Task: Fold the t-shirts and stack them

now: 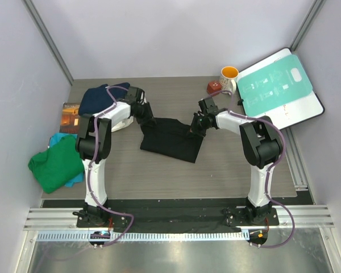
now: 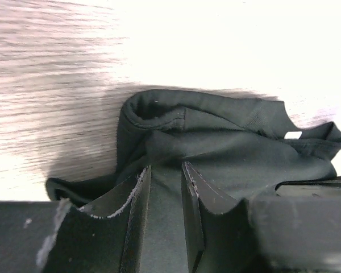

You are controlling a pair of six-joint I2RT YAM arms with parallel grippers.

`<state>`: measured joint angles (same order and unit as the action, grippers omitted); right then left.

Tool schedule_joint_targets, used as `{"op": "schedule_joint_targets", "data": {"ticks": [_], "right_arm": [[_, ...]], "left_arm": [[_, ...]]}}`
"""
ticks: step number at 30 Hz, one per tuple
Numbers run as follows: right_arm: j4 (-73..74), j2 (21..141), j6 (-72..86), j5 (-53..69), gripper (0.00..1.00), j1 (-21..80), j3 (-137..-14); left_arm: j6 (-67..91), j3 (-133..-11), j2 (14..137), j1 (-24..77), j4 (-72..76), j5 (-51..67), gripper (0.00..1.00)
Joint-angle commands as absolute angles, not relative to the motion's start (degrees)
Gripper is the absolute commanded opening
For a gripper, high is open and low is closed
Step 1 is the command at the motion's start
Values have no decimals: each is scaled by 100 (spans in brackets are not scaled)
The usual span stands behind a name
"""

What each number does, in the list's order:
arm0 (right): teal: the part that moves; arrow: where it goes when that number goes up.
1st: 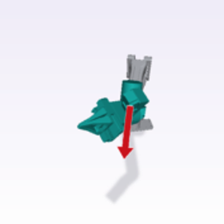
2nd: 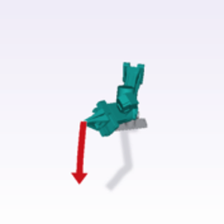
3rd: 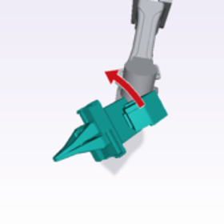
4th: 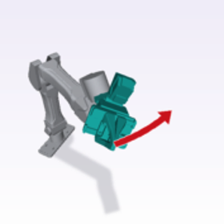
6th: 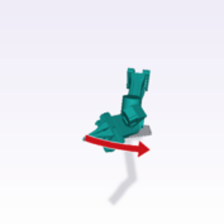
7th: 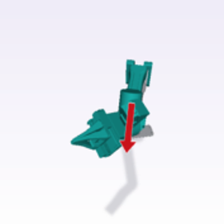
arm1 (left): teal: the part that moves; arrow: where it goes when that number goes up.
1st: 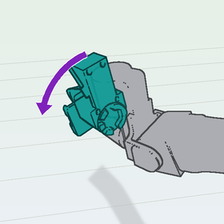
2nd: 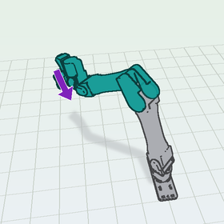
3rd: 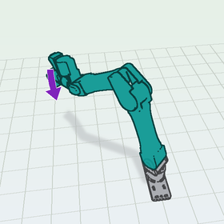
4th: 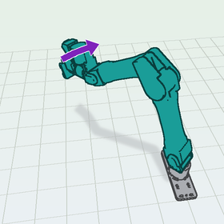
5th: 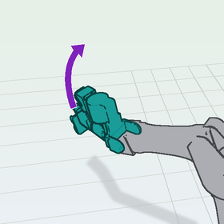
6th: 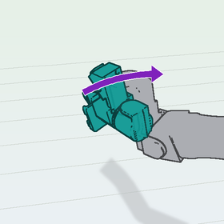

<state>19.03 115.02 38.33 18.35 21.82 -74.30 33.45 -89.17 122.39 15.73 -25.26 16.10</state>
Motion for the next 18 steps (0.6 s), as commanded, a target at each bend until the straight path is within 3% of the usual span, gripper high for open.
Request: {"op": "schedule_joint_targets", "data": {"ticks": [1,10,18], "right_arm": [[2645,11768,3612,957,6,2030,-7119],[2689,11734,3612,1011,5,2030,-7321],[2777,10688,3226,1221,4,2127,-7969]], "left_arm": [[3111,-8439,12261,1292,-2601,783,31],[2997,-7989,10689,1195,-2978,624,32],[2892,-7358,9546,1195,-3208,1080,33]]}}
